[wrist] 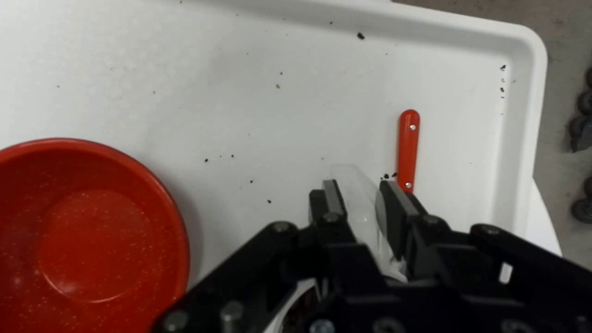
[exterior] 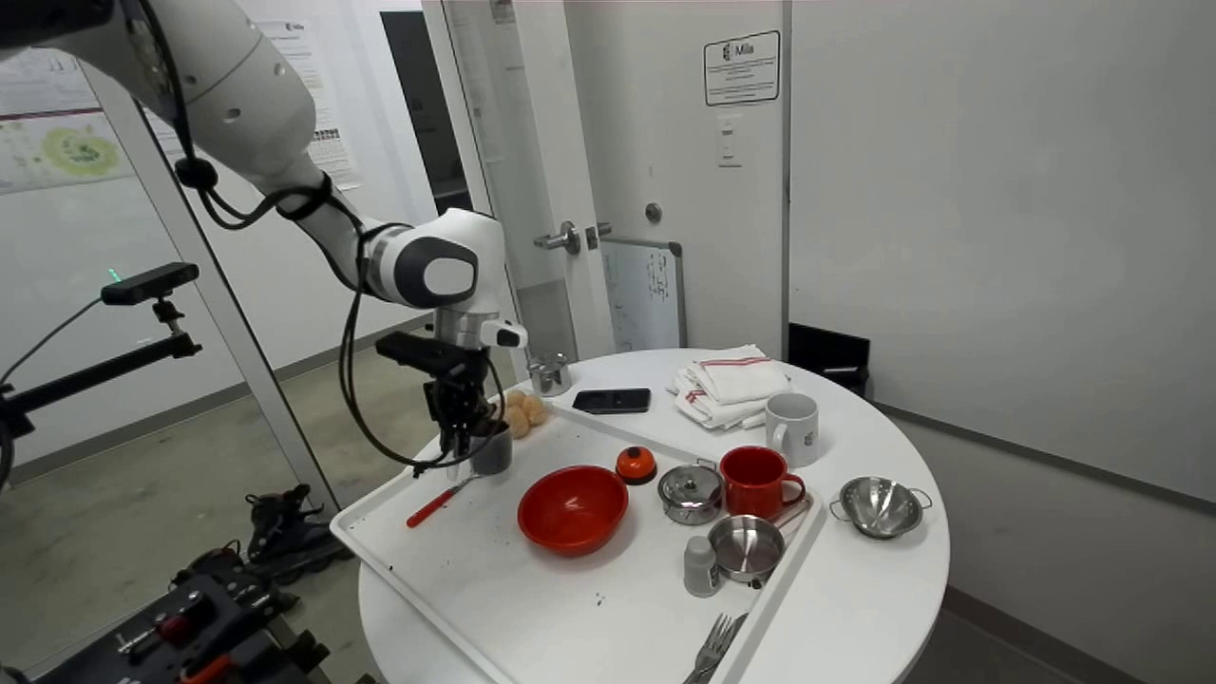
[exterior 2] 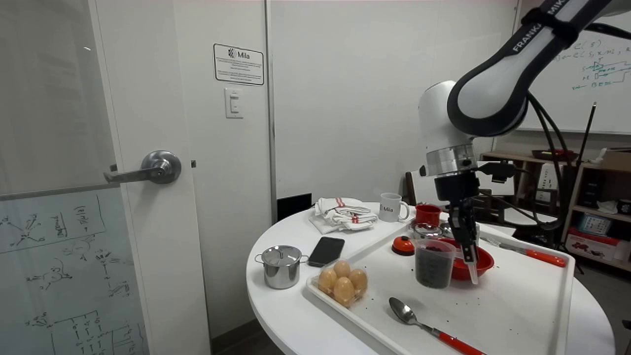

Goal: Pick the jar and pour some beans into the red bowl

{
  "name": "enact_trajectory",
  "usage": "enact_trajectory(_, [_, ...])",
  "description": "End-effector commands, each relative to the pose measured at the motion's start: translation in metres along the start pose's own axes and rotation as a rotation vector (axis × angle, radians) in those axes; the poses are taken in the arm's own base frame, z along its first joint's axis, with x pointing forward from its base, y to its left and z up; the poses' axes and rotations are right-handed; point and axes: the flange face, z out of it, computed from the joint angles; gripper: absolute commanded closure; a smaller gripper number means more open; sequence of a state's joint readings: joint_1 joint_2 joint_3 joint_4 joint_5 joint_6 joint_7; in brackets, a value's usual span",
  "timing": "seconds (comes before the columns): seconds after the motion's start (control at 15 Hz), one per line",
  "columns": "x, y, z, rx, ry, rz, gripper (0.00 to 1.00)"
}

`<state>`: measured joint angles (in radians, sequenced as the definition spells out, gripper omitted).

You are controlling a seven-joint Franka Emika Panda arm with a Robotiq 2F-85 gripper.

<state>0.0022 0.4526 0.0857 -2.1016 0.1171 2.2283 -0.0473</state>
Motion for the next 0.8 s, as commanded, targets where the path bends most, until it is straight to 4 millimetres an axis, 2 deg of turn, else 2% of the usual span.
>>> enact_trajectory(0.0, [-0.015, -0.004, -0.03, 0.066, -0.013, 0.157, 0.9])
enact_trajectory(0.47, [-0.031, 0.007, -0.065, 0.146, 0.017, 0.52, 0.9])
enact_trajectory(0.73, [-0.049, 0.025, -0.079, 0.208, 0.01, 0.72, 0.9])
